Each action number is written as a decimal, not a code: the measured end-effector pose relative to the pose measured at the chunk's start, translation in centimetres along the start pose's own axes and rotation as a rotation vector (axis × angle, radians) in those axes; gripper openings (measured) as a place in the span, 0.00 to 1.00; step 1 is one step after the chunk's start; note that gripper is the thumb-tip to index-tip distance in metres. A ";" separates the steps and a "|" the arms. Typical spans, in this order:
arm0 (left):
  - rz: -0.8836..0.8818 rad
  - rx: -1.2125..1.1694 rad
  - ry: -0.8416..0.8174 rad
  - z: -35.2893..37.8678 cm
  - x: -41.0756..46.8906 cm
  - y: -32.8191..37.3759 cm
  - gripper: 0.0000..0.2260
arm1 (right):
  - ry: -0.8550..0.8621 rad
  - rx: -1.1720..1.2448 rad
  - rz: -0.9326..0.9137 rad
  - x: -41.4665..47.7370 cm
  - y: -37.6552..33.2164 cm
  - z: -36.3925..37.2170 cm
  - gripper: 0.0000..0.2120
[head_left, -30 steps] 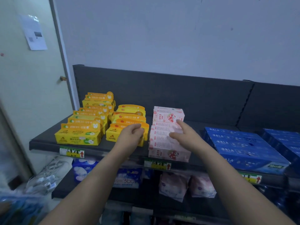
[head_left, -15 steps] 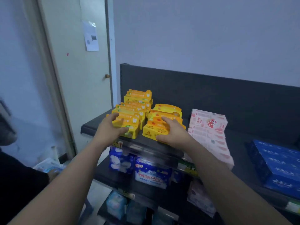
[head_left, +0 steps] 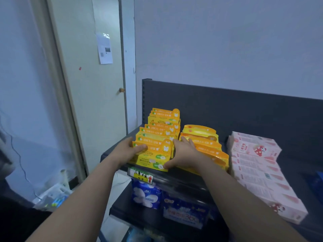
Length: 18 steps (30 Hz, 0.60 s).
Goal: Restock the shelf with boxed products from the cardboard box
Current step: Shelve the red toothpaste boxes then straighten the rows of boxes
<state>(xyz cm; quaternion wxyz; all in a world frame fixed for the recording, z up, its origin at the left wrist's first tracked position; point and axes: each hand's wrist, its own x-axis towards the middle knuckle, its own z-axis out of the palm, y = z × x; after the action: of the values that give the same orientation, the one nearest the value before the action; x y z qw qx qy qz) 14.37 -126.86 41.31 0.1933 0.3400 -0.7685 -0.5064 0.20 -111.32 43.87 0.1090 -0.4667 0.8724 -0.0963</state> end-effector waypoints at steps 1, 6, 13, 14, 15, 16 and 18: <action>0.004 0.009 -0.021 -0.4 0.6 -0.4 0.33 | 0.016 -0.009 -0.002 0.4 -0.1 0.1 0.45; 0.020 0.051 -0.057 -1.6 1.5 -0.8 0.26 | 0.044 0.045 -0.007 -0.2 -0.6 0.3 0.44; 0.004 0.070 -0.054 -2.6 3.0 -0.8 0.34 | 0.039 0.097 0.024 0.3 -0.2 -0.2 0.48; 0.006 0.064 -0.057 -2.6 3.2 -0.7 0.30 | 0.024 0.085 0.036 0.5 -0.2 -0.3 0.50; 0.004 0.051 -0.062 -2.5 3.5 -0.6 0.24 | 0.004 0.069 0.047 0.8 -0.2 -0.4 0.52; 0.006 0.029 -0.073 -2.3 3.9 -0.5 0.19 | -0.017 0.049 0.052 0.9 -0.2 -0.5 0.54; -0.016 -0.048 -0.083 -1.9 4.8 -0.6 0.17 | -0.072 0.018 0.065 1.0 -0.5 -0.7 0.54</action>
<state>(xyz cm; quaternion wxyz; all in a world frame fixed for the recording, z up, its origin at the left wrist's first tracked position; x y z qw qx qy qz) 12.47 -131.75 41.32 0.1652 0.3200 -0.7608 -0.5399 -0.12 -112.38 44.55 0.1474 -0.4402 0.8818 -0.0836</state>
